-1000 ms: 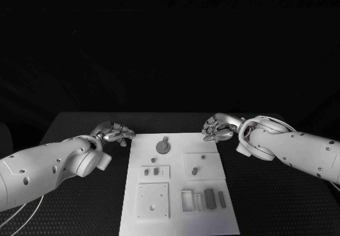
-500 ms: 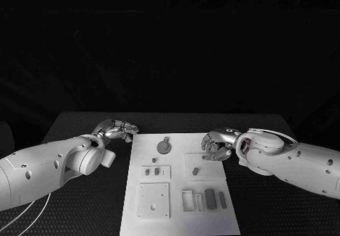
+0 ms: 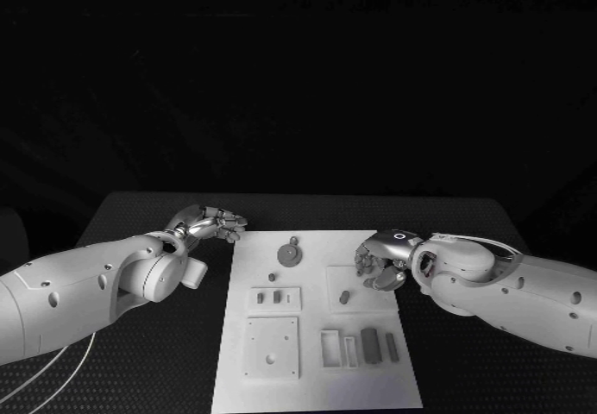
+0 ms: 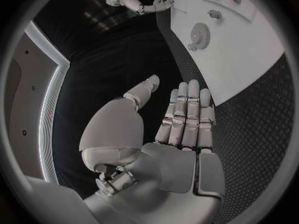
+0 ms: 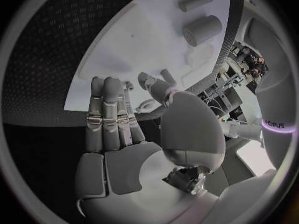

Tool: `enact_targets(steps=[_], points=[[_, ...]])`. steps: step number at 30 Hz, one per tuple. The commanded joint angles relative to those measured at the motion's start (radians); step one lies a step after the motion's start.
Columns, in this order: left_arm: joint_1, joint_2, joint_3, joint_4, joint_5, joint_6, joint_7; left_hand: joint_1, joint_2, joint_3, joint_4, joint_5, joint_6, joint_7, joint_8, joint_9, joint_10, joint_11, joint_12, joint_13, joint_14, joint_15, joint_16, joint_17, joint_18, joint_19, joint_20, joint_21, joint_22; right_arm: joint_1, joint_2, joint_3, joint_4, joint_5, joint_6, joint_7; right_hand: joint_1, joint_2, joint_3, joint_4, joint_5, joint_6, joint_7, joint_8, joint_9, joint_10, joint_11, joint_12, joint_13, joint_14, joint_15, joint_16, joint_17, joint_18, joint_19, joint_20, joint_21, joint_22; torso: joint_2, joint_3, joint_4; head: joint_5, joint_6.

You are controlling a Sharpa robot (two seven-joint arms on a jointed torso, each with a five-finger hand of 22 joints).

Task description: Assemble the parts on the task board

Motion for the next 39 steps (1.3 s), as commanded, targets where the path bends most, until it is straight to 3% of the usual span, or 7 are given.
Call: enact_targets(steps=[1, 8, 19, 32, 39], points=[[0.001, 0.000, 0.001, 0.005, 0.018, 0.025, 0.021, -0.008, 0.003, -0.002, -0.002, -0.003, -0.009, -0.001, 0.004, 0.000, -0.006, -0.001, 0.002, -0.001, -0.007, 0.000, -0.006, 0.002, -0.005, -0.004, 0.001, -0.003, 0.001, -0.006, 0.008, 0.000, -0.006, -0.037, -0.005, -0.012, 0.003, -0.005, 0.011, 0.002, -0.007, 0.004, -0.002, 0.003, -0.002, 0.002, 0.001, -0.005, -0.001, -0.006, 0.001, 0.011, 0.002, 0.014, -0.008, -0.003, 0.011, 0.027, 0.001, 0.0008, 0.0013, 0.001, -0.002], [0.001, 0.000, 0.001, 0.009, 0.018, 0.026, 0.018, -0.007, 0.004, -0.002, -0.002, -0.001, -0.015, -0.001, 0.003, -0.001, -0.006, -0.002, 0.005, -0.001, 0.000, 0.002, -0.013, 0.010, 0.001, 0.002, 0.003, -0.004, 0.003, -0.021, 0.028, -0.001, -0.016, -0.046, -0.025, -0.014, 0.005, -0.004, 0.034, 0.013, -0.009, 0.013, -0.005, 0.005, -0.002, 0.010, -0.001, -0.008, -0.001, -0.011, 0.000, 0.028, 0.003, 0.014, -0.013, -0.004, 0.031, 0.027, 0.002, 0.0005, 0.0014, 0.003, -0.007], [0.001, -0.001, 0.001, 0.010, 0.018, 0.026, 0.011, -0.008, 0.005, -0.003, -0.001, -0.001, -0.022, 0.005, 0.002, -0.002, -0.007, -0.002, 0.007, -0.002, 0.006, 0.002, -0.019, 0.018, 0.005, 0.008, 0.004, -0.005, 0.004, -0.029, 0.046, -0.002, -0.022, -0.067, -0.021, -0.014, 0.021, 0.004, 0.094, 0.033, -0.014, 0.044, -0.028, 0.021, 0.007, 0.035, -0.012, -0.003, 0.002, -0.007, -0.010, 0.059, 0.006, 0.014, -0.014, -0.012, 0.068, 0.026, 0.001, 0.0010, 0.0006, 0.004, -0.012], [0.001, -0.002, 0.001, 0.010, 0.018, 0.033, 0.004, -0.006, 0.005, -0.003, -0.002, -0.002, -0.024, 0.007, 0.003, -0.002, -0.009, -0.001, 0.008, -0.002, 0.011, 0.001, -0.021, 0.024, 0.008, 0.011, 0.004, -0.006, 0.005, -0.039, 0.053, -0.016, -0.022, -0.129, -0.016, -0.023, 0.054, 0.032, 0.131, -0.023, -0.013, 0.115, -0.047, 0.055, 0.024, 0.111, -0.037, 0.025, 0.021, -0.010, -0.035, 0.149, 0.041, 0.014, -0.004, -0.032, 0.162, 0.027, 0.001, 0.0016, 0.0004, 0.001, -0.017], [0.001, -0.003, 0.001, 0.009, 0.017, 0.032, -0.004, -0.003, 0.004, -0.003, -0.005, -0.002, -0.024, 0.007, 0.003, -0.002, -0.010, -0.001, 0.008, -0.003, 0.012, 0.000, -0.024, 0.027, 0.008, 0.012, 0.004, -0.007, 0.006, -0.049, 0.059, -0.022, -0.028, -0.161, -0.017, -0.040, 0.061, 0.023, 0.133, -0.043, -0.014, 0.131, -0.053, 0.059, 0.027, 0.126, -0.044, 0.029, 0.025, -0.010, -0.042, 0.168, 0.045, 0.014, -0.004, -0.038, 0.188, 0.026, 0.001, 0.0016, 0.0005, 0.000, -0.021]])
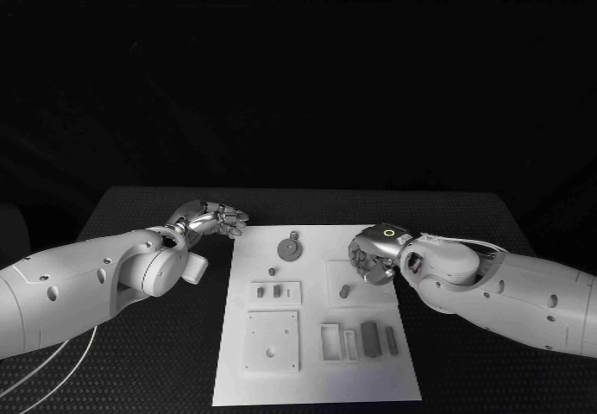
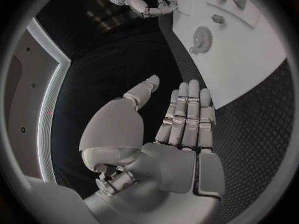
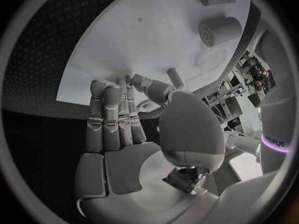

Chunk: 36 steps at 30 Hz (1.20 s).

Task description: Assemble the parts on the task board

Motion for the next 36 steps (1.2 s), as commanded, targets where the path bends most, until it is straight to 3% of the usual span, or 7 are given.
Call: enact_targets(steps=[1, 8, 18, 21, 25, 36], points=[[0.001, -0.001, 0.001, 0.002, 0.005, 0.014, -0.002, -0.003, 0.004, -0.003, -0.005, -0.002, -0.009, 0.002, 0.003, -0.001, -0.007, 0.003, 0.004, -0.001, 0.004, 0.000, -0.005, 0.001, 0.009, 0.008, 0.000, -0.007, 0.001, -0.025, 0.006, -0.018, 0.002, -0.037, 0.061, 0.000, 0.006, -0.004, 0.000, -0.007, -0.005, 0.005, 0.001, 0.001, -0.001, 0.007, -0.001, -0.002, -0.001, -0.001, -0.004, 0.006, 0.000, 0.014, -0.004, -0.005, 0.006, 0.025, 0.000, -0.0001, -0.0001, -0.001, -0.003], [0.001, -0.002, 0.001, 0.003, 0.001, 0.015, -0.003, -0.002, 0.002, -0.003, -0.006, -0.002, -0.012, 0.003, 0.003, -0.002, -0.011, 0.004, 0.004, -0.002, 0.003, 0.001, -0.009, 0.004, 0.008, 0.008, 0.001, -0.008, 0.002, -0.031, 0.007, -0.023, 0.010, -0.063, 0.045, -0.013, -0.016, -0.032, -0.022, -0.022, -0.005, -0.008, 0.009, -0.010, -0.004, -0.004, 0.005, -0.012, -0.003, -0.013, 0.002, 0.007, -0.005, 0.014, -0.020, -0.001, 0.014, 0.024, 0.000, -0.0001, -0.0004, -0.002, -0.004], [0.001, -0.003, 0.001, 0.003, -0.002, 0.014, -0.004, -0.001, 0.003, -0.003, -0.007, -0.003, -0.014, 0.003, 0.003, -0.002, -0.012, 0.005, 0.004, -0.003, 0.003, 0.002, -0.011, 0.007, 0.009, 0.009, 0.001, -0.009, 0.002, -0.037, 0.008, -0.026, 0.012, -0.084, 0.022, -0.019, -0.005, -0.029, -0.017, -0.036, -0.005, 0.000, 0.007, -0.008, -0.002, 0.004, 0.003, -0.011, 0.000, -0.012, 0.000, 0.014, -0.009, 0.014, -0.021, -0.002, 0.024, 0.023, 0.000, -0.0001, -0.0003, -0.003, -0.004], [0.001, -0.003, 0.001, 0.004, -0.002, 0.014, -0.004, -0.002, 0.004, -0.003, -0.006, -0.003, -0.014, 0.004, 0.003, -0.002, -0.013, 0.005, 0.004, -0.003, 0.004, 0.002, -0.012, 0.008, 0.009, 0.009, 0.001, -0.010, 0.003, -0.038, 0.008, -0.026, 0.014, -0.095, 0.001, -0.024, 0.013, -0.012, 0.012, -0.021, -0.005, 0.022, 0.001, 0.002, 0.002, 0.026, -0.006, -0.001, 0.006, -0.001, -0.009, 0.027, -0.006, 0.014, -0.006, -0.007, 0.038, 0.024, 0.000, -0.0003, -0.0004, -0.002, -0.003], [0.001, -0.002, 0.001, 0.004, -0.002, 0.014, -0.005, -0.003, 0.004, -0.004, -0.005, -0.003, -0.014, 0.004, 0.003, -0.002, -0.013, 0.005, 0.004, -0.003, 0.005, 0.001, -0.013, 0.010, 0.009, 0.010, 0.001, -0.010, 0.003, -0.039, 0.009, -0.026, 0.015, -0.095, -0.026, -0.029, 0.019, -0.009, 0.028, -0.016, -0.005, 0.041, -0.004, 0.008, 0.005, 0.044, -0.015, 0.006, 0.012, 0.004, -0.019, 0.046, 0.002, 0.014, 0.006, -0.016, 0.061, 0.026, 0.000, -0.0001, 0.0000, -0.003, -0.003], [0.001, -0.002, 0.001, 0.000, -0.002, 0.012, -0.006, -0.003, 0.006, -0.004, -0.004, -0.002, -0.014, 0.004, 0.004, -0.002, -0.013, 0.005, 0.005, -0.003, 0.007, 0.001, -0.014, 0.013, 0.009, 0.011, 0.001, -0.010, 0.004, -0.039, 0.003, -0.025, 0.022, -0.092, -0.038, -0.033, 0.017, -0.012, 0.045, -0.017, -0.005, 0.060, -0.011, 0.010, 0.006, 0.062, -0.023, 0.011, 0.018, 0.004, -0.026, 0.068, 0.015, 0.014, 0.001, -0.019, 0.084, 0.025, 0.000, 0.0001, -0.0001, -0.005, -0.004]])
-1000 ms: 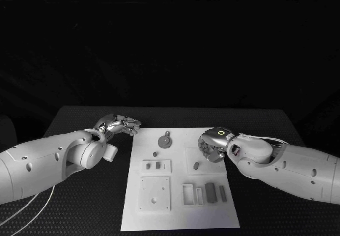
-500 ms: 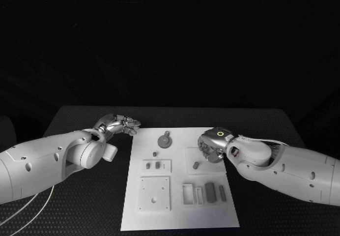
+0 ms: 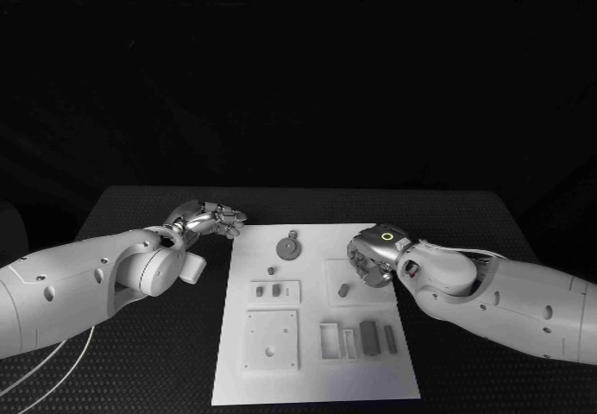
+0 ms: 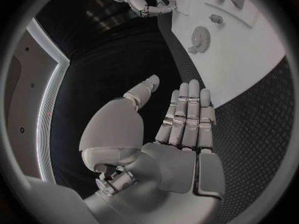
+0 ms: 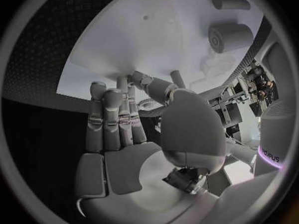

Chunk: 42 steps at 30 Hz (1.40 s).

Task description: Assemble the parts on the task board

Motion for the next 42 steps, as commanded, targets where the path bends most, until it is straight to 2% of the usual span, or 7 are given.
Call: enact_targets(steps=[1, 15, 21, 28, 42], points=[[0.001, 0.001, 0.001, 0.001, -0.001, 0.010, 0.005, -0.003, 0.006, -0.001, -0.002, -0.002, -0.005, -0.001, 0.004, -0.001, -0.006, -0.002, 0.005, -0.001, 0.007, 0.001, -0.005, 0.002, 0.009, 0.008, -0.003, -0.006, 0.002, -0.017, 0.002, -0.013, 0.008, 0.003, 0.049, 0.025, 0.007, 0.002, 0.007, -0.001, -0.001, 0.009, -0.003, 0.003, 0.002, 0.009, -0.002, 0.007, 0.002, 0.001, -0.006, 0.006, 0.003, 0.023, 0.002, -0.004, 0.006, 0.025, 0.000, 0.0001, 0.0000, -0.001, 0.000], [0.001, 0.001, 0.001, 0.000, -0.001, 0.011, 0.003, -0.003, 0.006, -0.001, -0.001, -0.002, -0.006, 0.000, 0.004, -0.001, -0.006, -0.002, 0.006, -0.001, 0.010, 0.000, -0.006, 0.005, 0.010, 0.010, -0.003, -0.006, 0.002, -0.011, -0.017, -0.009, 0.025, 0.007, 0.046, 0.017, 0.003, 0.001, 0.009, -0.001, -0.001, 0.013, -0.005, 0.004, 0.002, 0.013, -0.004, 0.008, 0.003, 0.001, -0.008, 0.012, 0.007, 0.023, 0.002, -0.005, 0.013, 0.024, 0.000, -0.0003, 0.0006, -0.002, -0.001], [0.001, 0.001, 0.001, -0.008, -0.001, 0.010, 0.003, -0.004, 0.006, -0.002, -0.001, -0.002, -0.008, 0.000, 0.003, -0.002, -0.007, -0.002, 0.006, -0.001, 0.011, 0.000, -0.007, 0.007, 0.010, 0.011, -0.004, -0.007, 0.003, 0.000, -0.032, 0.000, 0.037, 0.008, 0.043, 0.018, 0.002, 0.000, 0.010, -0.001, -0.001, 0.014, -0.005, 0.003, 0.002, 0.014, -0.004, 0.008, 0.004, 0.000, -0.008, 0.013, 0.008, 0.023, 0.001, -0.005, 0.014, 0.024, 0.000, 0.0001, 0.0000, -0.002, -0.002], [0.001, 0.002, 0.001, -0.013, -0.001, 0.011, 0.004, -0.004, 0.006, -0.002, 0.000, -0.002, -0.009, 0.001, 0.003, -0.002, -0.007, -0.002, 0.007, -0.001, 0.011, -0.001, -0.009, 0.009, 0.010, 0.011, -0.004, -0.007, 0.003, 0.008, -0.038, 0.010, 0.050, 0.011, 0.039, 0.019, 0.000, -0.001, 0.011, 0.000, -0.001, 0.015, -0.005, 0.003, 0.002, 0.015, -0.004, 0.008, 0.004, 0.000, -0.008, 0.014, 0.009, 0.023, 0.000, -0.005, 0.015, 0.023, -0.001, 0.0004, -0.0006, -0.004, 0.002], [0.001, 0.004, 0.001, -0.016, -0.001, 0.012, 0.004, -0.005, 0.006, -0.002, 0.000, -0.002, -0.010, 0.001, 0.003, -0.002, -0.008, -0.002, 0.007, -0.002, 0.011, -0.001, -0.010, 0.011, 0.010, 0.011, -0.004, -0.008, 0.003, 0.011, -0.039, 0.018, 0.052, 0.032, 0.045, 0.023, -0.002, -0.002, 0.012, 0.001, -0.001, 0.017, -0.006, 0.003, 0.003, 0.017, -0.004, 0.008, 0.005, -0.001, -0.009, 0.016, 0.010, 0.023, 0.000, -0.005, 0.018, 0.023, 0.000, -0.0004, 0.0003, -0.005, 0.000]])
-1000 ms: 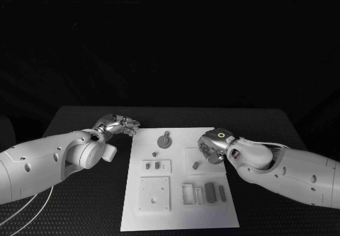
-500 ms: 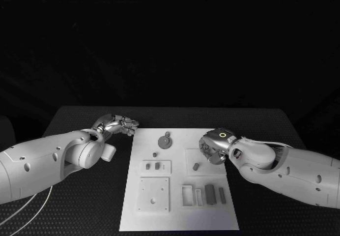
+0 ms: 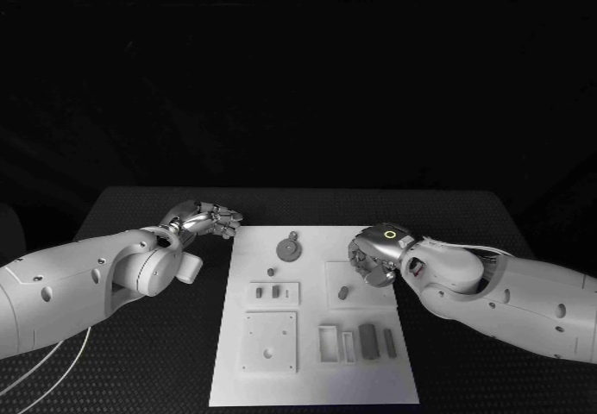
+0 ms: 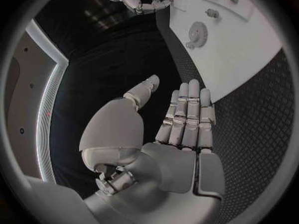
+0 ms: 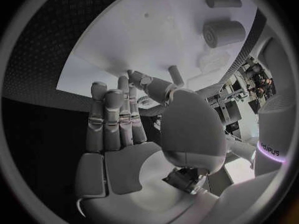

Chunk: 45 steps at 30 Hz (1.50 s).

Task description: Assemble the parts on the task board

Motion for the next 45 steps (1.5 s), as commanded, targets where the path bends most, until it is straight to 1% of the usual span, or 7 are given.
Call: enact_targets(steps=[1, 22, 28, 32, 35, 41, 45], points=[[0.001, 0.002, 0.001, 0.001, -0.001, 0.012, 0.006, -0.005, 0.006, -0.002, 0.000, -0.002, -0.007, -0.003, 0.003, -0.001, -0.008, -0.002, 0.007, -0.001, 0.004, 0.000, -0.006, 0.001, 0.011, 0.008, 0.000, -0.004, 0.002, 0.001, -0.001, 0.002, 0.003, 0.016, 0.017, 0.013, -0.003, -0.003, 0.007, 0.001, 0.002, 0.004, 0.001, 0.004, 0.002, 0.006, -0.001, 0.005, 0.002, -0.001, -0.009, 0.004, 0.001, 0.021, -0.002, -0.004, 0.005, 0.024, 0.000, -0.0003, 0.0003, 0.000, -0.002], [0.001, 0.014, 0.001, -0.024, 0.000, 0.013, 0.004, -0.005, 0.006, -0.003, 0.001, -0.002, -0.008, -0.002, 0.003, -0.002, -0.009, -0.001, 0.007, -0.002, 0.005, 0.000, -0.009, 0.004, 0.010, 0.008, 0.000, -0.006, 0.002, 0.069, -0.046, 0.021, 0.072, 0.119, 0.067, 0.022, -0.008, -0.001, 0.007, 0.000, 0.002, 0.006, 0.000, 0.003, 0.002, 0.008, -0.001, 0.005, 0.003, -0.002, -0.010, 0.007, 0.004, 0.021, -0.004, -0.005, 0.008, 0.024, -0.002, 0.0002, 0.0004, -0.001, 0.005], [0.001, 0.019, 0.001, -0.031, 0.002, 0.014, 0.004, -0.005, 0.005, -0.003, 0.001, -0.002, -0.009, -0.002, 0.003, -0.002, -0.009, -0.001, 0.007, -0.002, 0.005, 0.000, -0.010, 0.005, 0.010, 0.008, 0.000, -0.006, 0.002, 0.068, -0.032, 0.023, 0.093, 0.178, -0.024, 0.053, -0.010, 0.002, 0.005, 0.000, 0.002, 0.006, 0.000, 0.003, 0.002, 0.008, -0.002, 0.005, 0.003, -0.003, -0.010, 0.009, 0.005, 0.021, -0.003, -0.005, 0.011, 0.024, -0.001, -0.0012, -0.0006, 0.004, 0.008], [0.001, 0.025, 0.001, -0.039, 0.003, 0.014, 0.002, -0.005, 0.006, -0.003, 0.001, -0.002, -0.009, -0.002, 0.003, -0.002, -0.009, -0.001, 0.007, -0.002, 0.005, 0.000, -0.010, 0.005, 0.010, 0.008, 0.000, -0.006, 0.002, 0.068, -0.009, 0.023, 0.114, 0.205, -0.072, 0.075, -0.010, 0.003, 0.005, -0.001, 0.002, 0.006, 0.000, 0.002, 0.002, 0.008, -0.002, 0.004, 0.003, -0.003, -0.011, 0.009, 0.006, 0.021, -0.003, -0.006, 0.012, 0.024, -0.003, -0.0010, -0.0009, 0.015, 0.010], [0.001, 0.032, 0.000, -0.044, 0.003, 0.018, 0.001, -0.005, 0.005, -0.003, 0.001, -0.003, -0.009, -0.002, 0.003, -0.002, -0.010, -0.001, 0.008, -0.002, 0.005, 0.000, -0.011, 0.006, 0.010, 0.008, 0.000, -0.006, 0.002, 0.065, 0.014, 0.022, 0.127, 0.230, -0.067, 0.082, -0.009, 0.004, 0.006, -0.002, 0.002, 0.006, 0.000, 0.002, 0.002, 0.008, -0.003, 0.004, 0.003, -0.003, -0.011, 0.009, 0.006, 0.021, -0.003, -0.006, 0.013, 0.023, -0.003, 0.0012, 0.0005, 0.038, 0.011], [0.001, 0.036, 0.001, -0.048, 0.003, 0.013, 0.006, -0.006, 0.005, -0.003, 0.001, -0.003, -0.009, -0.002, 0.004, -0.002, -0.010, -0.001, 0.008, -0.002, 0.005, 0.000, -0.011, 0.007, 0.010, 0.008, 0.000, -0.007, 0.002, 0.036, 0.059, 0.022, 0.140, 0.234, -0.059, 0.081, -0.011, 0.008, 0.004, -0.004, 0.003, 0.005, 0.001, 0.001, 0.002, 0.008, -0.003, 0.003, 0.004, -0.004, -0.012, 0.009, 0.006, 0.021, -0.002, -0.007, 0.015, 0.023, -0.004, -0.0042, -0.0001, 0.067, 0.007], [0.001, 0.048, 0.001, -0.065, 0.004, 0.008, 0.007, -0.006, 0.006, -0.003, 0.001, -0.003, -0.009, -0.002, 0.004, -0.002, -0.010, -0.001, 0.008, -0.002, 0.005, 0.000, -0.012, 0.007, 0.010, 0.008, 0.000, -0.007, 0.002, 0.013, 0.096, 0.017, 0.138, 0.187, -0.060, 0.065, -0.013, 0.013, 0.001, -0.008, 0.003, 0.004, 0.001, 0.000, 0.003, 0.007, -0.003, 0.002, 0.004, -0.005, -0.012, 0.009, 0.007, 0.021, -0.002, -0.007, 0.016, 0.022, -0.006, -0.0046, -0.0011, 0.085, 0.000]])
